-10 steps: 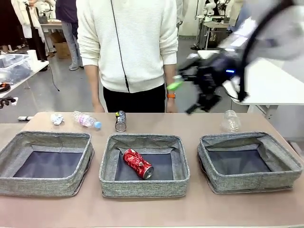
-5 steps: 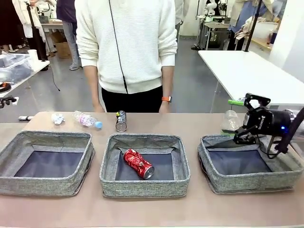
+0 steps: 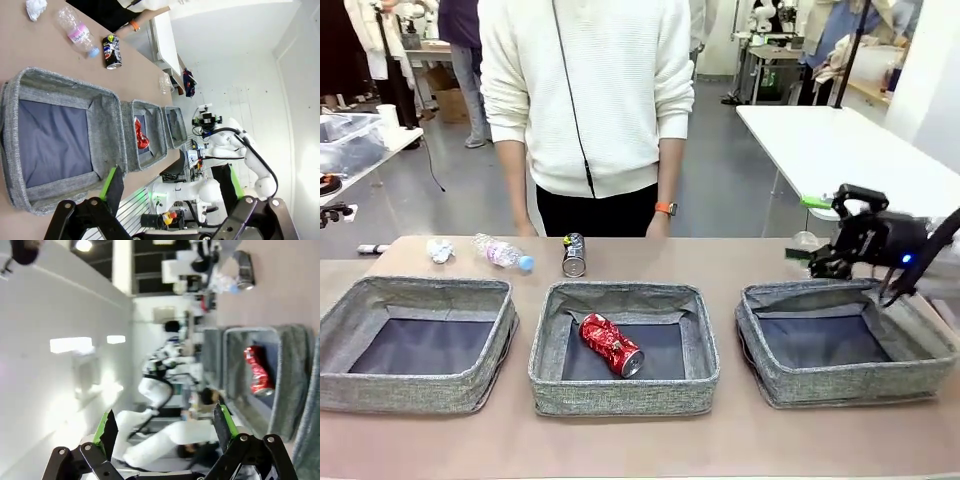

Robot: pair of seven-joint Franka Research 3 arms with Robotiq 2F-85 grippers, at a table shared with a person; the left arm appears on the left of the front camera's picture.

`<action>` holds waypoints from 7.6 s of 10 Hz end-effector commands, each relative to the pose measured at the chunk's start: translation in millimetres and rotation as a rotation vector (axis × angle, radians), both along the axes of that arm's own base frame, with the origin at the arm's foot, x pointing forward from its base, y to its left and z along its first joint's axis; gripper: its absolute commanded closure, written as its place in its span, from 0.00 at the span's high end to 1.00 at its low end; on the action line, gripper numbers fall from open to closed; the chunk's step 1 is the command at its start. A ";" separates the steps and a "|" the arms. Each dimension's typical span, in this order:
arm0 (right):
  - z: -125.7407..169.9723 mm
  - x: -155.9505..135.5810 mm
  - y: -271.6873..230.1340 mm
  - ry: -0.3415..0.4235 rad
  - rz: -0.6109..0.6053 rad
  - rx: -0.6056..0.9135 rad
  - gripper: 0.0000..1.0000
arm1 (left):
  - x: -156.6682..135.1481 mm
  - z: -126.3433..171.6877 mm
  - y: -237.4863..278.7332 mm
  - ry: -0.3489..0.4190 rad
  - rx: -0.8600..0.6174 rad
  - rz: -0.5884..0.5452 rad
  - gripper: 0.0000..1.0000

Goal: Sort the waste into the appropriate baskets.
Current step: Place the picked waste into the Fabric basket indicated by the person, then pick up the waste item pointed out by the person.

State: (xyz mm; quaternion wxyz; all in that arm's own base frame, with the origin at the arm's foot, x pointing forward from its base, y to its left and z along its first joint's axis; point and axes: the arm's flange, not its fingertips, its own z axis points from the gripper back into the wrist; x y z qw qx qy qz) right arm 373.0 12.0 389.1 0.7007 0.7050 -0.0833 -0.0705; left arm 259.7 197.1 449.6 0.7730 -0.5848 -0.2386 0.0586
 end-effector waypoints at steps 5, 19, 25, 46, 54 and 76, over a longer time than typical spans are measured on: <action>0.0 0.0 0.0 0.000 0.000 0.000 1.00 | 0.6 1.0 -0.9 -0.027 -0.009 -0.003 1.00; 0.0 0.0 0.0 0.000 0.000 0.000 1.00 | 0.6 1.0 -0.9 -0.027 -0.009 -0.003 1.00; 0.0 0.0 0.0 0.000 0.000 0.000 1.00 | 3.7 2.1 -5.4 -0.077 0.011 -0.043 1.00; 0.0 0.0 0.0 0.000 0.000 0.000 1.00 | 226.0 36.7 -249.4 -0.779 1.617 -1.393 1.00; 0.0 0.0 0.0 0.000 0.000 0.000 1.00 | 338.7 -31.7 -255.9 -0.728 1.481 -1.525 1.00; 0.0 0.0 0.0 0.000 0.000 0.000 1.00 | 401.9 -119.8 -260.3 -0.902 1.226 -1.593 0.00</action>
